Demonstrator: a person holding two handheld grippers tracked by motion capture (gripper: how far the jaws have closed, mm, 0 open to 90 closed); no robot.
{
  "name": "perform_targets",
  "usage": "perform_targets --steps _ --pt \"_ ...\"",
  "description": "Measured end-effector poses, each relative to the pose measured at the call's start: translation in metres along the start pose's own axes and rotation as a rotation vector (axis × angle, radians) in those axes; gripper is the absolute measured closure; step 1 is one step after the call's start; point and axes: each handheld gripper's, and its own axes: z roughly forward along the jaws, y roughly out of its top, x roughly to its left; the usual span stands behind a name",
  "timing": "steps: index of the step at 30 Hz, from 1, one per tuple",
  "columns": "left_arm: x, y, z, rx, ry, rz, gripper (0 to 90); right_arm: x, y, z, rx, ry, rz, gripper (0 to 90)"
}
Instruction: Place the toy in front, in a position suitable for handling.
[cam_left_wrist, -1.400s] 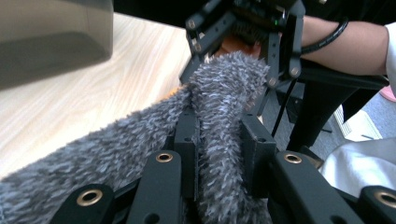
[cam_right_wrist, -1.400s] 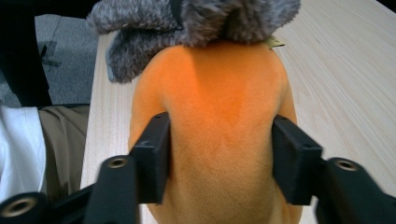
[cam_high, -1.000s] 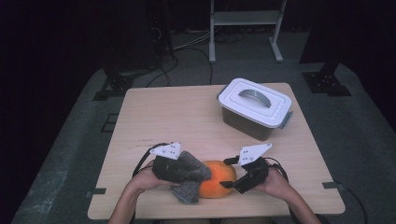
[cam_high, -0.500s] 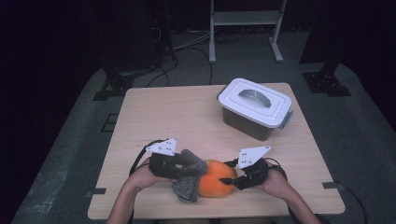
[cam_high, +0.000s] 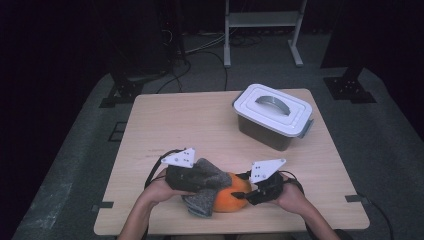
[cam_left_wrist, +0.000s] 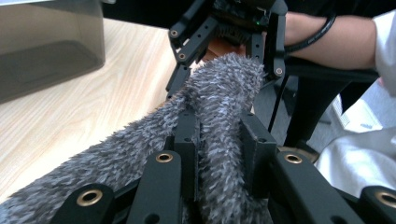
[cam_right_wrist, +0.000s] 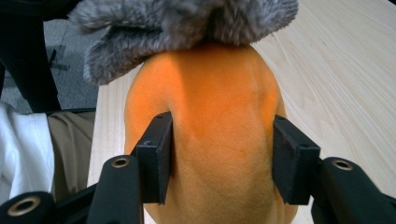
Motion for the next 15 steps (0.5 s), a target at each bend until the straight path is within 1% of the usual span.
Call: perform_targets --steps 1,2,4,7,8,10,12,14,15 --pt "0.000 0.000 0.000 0.002 -0.001 -0.002 71.6 0.000 0.000 0.000 0.005 0.000 -0.003 45.5" --pt "0.002 -0.003 0.000 -0.003 -0.001 -0.014 71.7 -0.001 -0.001 -0.001 0.006 -0.001 -0.002 45.6" --pt "0.005 -0.007 -0.001 0.006 0.002 -0.029 71.7 -0.002 -0.002 -0.002 0.010 -0.001 0.003 45.8" --pt "0.011 -0.018 -0.008 0.006 -0.004 -0.063 71.7 -0.004 -0.004 -0.003 0.011 -0.003 0.003 45.8" --pt "0.012 -0.020 -0.010 0.012 -0.005 -0.066 71.6 -0.004 -0.004 -0.003 0.009 0.000 0.007 45.7" --pt "0.014 -0.024 -0.012 0.010 -0.004 -0.081 71.6 -0.005 -0.004 -0.004 0.009 -0.002 0.013 45.4" --pt "0.015 -0.027 -0.014 0.013 -0.016 -0.087 71.6 -0.005 -0.004 -0.003 0.002 0.003 0.024 41.6" --pt "0.016 -0.029 -0.013 0.015 -0.023 -0.093 71.7 -0.006 -0.004 -0.002 -0.004 0.020 0.044 34.1" --pt "0.016 -0.029 -0.013 0.016 -0.024 -0.094 71.6 -0.006 -0.004 -0.002 -0.003 0.019 0.050 31.4"
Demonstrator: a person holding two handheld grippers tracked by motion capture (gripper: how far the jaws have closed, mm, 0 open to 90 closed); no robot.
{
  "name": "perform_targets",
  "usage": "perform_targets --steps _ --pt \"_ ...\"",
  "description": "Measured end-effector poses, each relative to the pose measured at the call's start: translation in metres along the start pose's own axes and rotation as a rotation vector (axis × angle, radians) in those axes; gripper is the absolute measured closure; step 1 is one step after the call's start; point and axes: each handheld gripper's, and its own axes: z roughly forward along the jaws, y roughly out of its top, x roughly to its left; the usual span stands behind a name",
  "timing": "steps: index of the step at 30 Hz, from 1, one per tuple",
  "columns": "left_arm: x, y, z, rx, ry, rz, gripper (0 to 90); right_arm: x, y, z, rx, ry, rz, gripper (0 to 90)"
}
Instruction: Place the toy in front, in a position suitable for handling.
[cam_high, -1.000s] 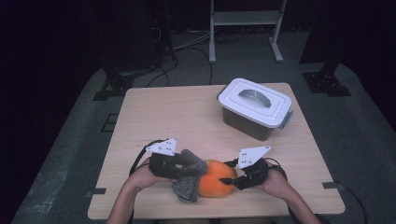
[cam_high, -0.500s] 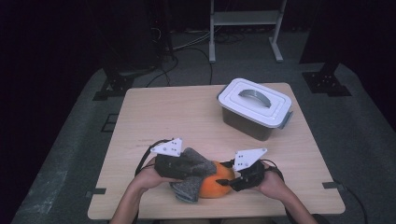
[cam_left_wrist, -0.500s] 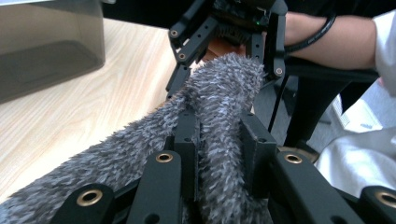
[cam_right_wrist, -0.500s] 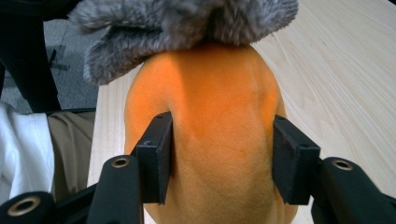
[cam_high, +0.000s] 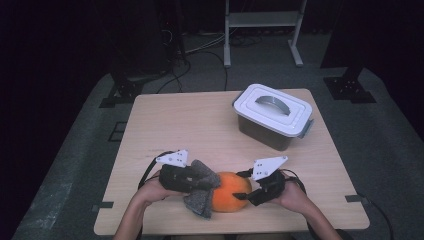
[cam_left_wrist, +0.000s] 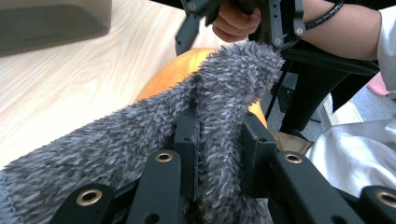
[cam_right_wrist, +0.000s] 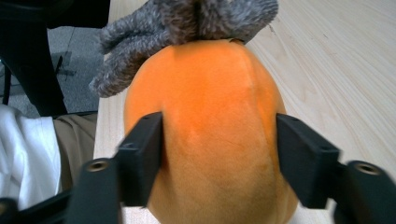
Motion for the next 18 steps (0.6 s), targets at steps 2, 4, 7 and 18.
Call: perform_targets --steps 2,4,7,18 --pt "0.000 0.000 -0.001 0.005 0.000 0.002 71.7 -0.002 -0.001 -0.002 -0.009 0.003 0.024 27.7" --pt "0.000 -0.001 -0.001 0.006 -0.002 0.001 71.6 -0.006 -0.003 -0.005 -0.016 0.012 0.062 25.6" --pt "0.000 -0.001 -0.001 0.007 -0.009 0.001 71.6 -0.012 -0.009 -0.006 -0.021 0.034 0.110 22.8" --pt "-0.004 0.017 -0.006 -0.070 0.067 0.022 71.5 -0.006 -0.003 -0.008 -0.031 -0.034 0.029 51.0"
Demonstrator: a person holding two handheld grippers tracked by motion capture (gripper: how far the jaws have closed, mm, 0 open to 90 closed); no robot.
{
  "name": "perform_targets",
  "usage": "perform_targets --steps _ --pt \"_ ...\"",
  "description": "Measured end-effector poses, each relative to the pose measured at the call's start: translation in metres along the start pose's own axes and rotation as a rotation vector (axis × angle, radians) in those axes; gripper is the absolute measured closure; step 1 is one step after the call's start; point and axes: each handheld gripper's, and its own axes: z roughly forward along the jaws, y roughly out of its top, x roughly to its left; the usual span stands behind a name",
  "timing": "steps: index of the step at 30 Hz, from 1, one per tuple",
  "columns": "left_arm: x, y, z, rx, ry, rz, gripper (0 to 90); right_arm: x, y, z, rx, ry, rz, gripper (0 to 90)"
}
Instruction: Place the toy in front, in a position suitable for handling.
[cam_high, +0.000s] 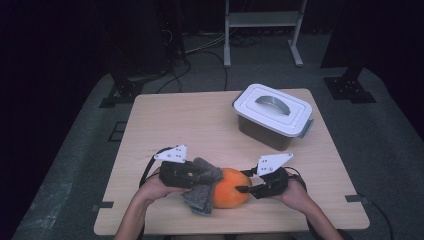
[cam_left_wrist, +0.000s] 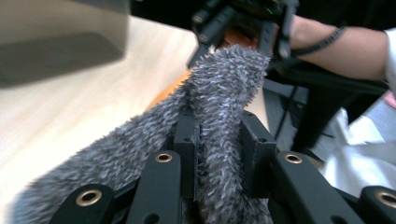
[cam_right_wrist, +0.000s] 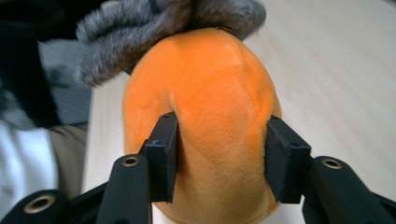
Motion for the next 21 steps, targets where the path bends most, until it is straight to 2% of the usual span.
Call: perform_targets --steps 2,4,6,7,11,13,16,19,21 --pt "-0.002 0.003 -0.001 -0.008 0.012 0.013 71.5 0.002 0.002 -0.002 0.014 -0.016 -0.046 51.1" --pt "-0.002 0.003 0.000 0.008 0.028 0.017 71.4 0.002 0.002 -0.004 0.014 -0.018 -0.050 50.9" --pt "0.001 -0.003 0.004 0.047 0.052 0.003 71.3 0.001 0.000 -0.003 0.012 -0.012 -0.046 50.3" --pt "0.003 -0.007 0.006 0.058 0.044 -0.008 71.3 0.001 0.000 -0.003 0.014 -0.011 -0.046 49.3" --pt "0.010 -0.019 0.004 0.049 0.002 -0.061 71.0 -0.001 -0.001 -0.001 0.020 -0.002 -0.025 37.6" --pt "0.010 -0.021 0.003 0.061 -0.020 -0.061 71.0 -0.005 -0.002 -0.002 0.012 0.021 0.020 30.0" --pt "0.008 -0.021 0.005 0.062 -0.031 -0.055 70.9 -0.009 -0.005 -0.002 0.022 0.030 0.060 24.0" --pt "0.008 -0.020 0.008 0.063 -0.037 -0.051 70.8 -0.009 -0.008 0.002 0.034 0.043 0.070 25.6" --pt "0.008 -0.021 0.006 0.062 -0.034 -0.052 70.8 -0.007 -0.008 0.003 0.040 0.038 0.055 34.6"
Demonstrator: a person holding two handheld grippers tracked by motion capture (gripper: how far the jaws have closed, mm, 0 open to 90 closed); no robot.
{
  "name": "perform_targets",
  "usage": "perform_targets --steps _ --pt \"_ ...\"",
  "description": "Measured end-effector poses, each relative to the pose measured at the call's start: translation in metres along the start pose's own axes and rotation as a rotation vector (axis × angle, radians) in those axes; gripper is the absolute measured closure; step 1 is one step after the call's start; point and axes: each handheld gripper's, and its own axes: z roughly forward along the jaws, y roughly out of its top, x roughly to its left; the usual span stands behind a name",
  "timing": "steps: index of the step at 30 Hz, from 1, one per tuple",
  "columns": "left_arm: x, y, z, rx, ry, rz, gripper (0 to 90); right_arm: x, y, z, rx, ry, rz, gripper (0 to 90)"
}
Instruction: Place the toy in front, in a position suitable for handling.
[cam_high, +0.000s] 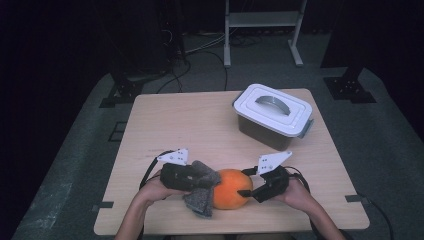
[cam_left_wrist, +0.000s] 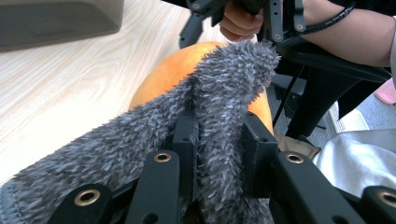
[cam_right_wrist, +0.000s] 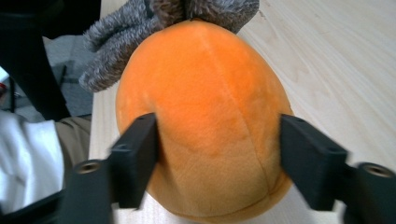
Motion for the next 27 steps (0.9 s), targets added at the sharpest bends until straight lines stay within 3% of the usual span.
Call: perform_targets --steps 3,10,16,22,24,27 --pt "0.001 -0.001 -0.004 0.008 0.016 0.004 70.8 0.001 0.000 -0.003 -0.004 -0.002 -0.016 41.8" --pt "0.006 -0.005 -0.012 0.002 0.050 -0.023 70.7 -0.001 -0.002 -0.004 -0.009 -0.007 0.002 41.7" --pt "-0.006 0.012 -0.006 -0.008 0.042 0.035 70.9 0.008 0.006 -0.001 0.005 -0.040 -0.048 42.2" --pt "-0.024 0.029 0.007 -0.014 0.001 0.108 70.9 0.017 0.010 0.004 0.020 -0.042 -0.088 42.6" --pt "-0.026 0.030 0.009 0.002 0.003 0.118 70.9 0.019 0.011 0.004 0.026 -0.045 -0.103 42.7" --pt "-0.021 0.025 0.009 0.011 0.005 0.099 70.8 0.018 0.010 0.004 0.023 -0.039 -0.090 42.6"
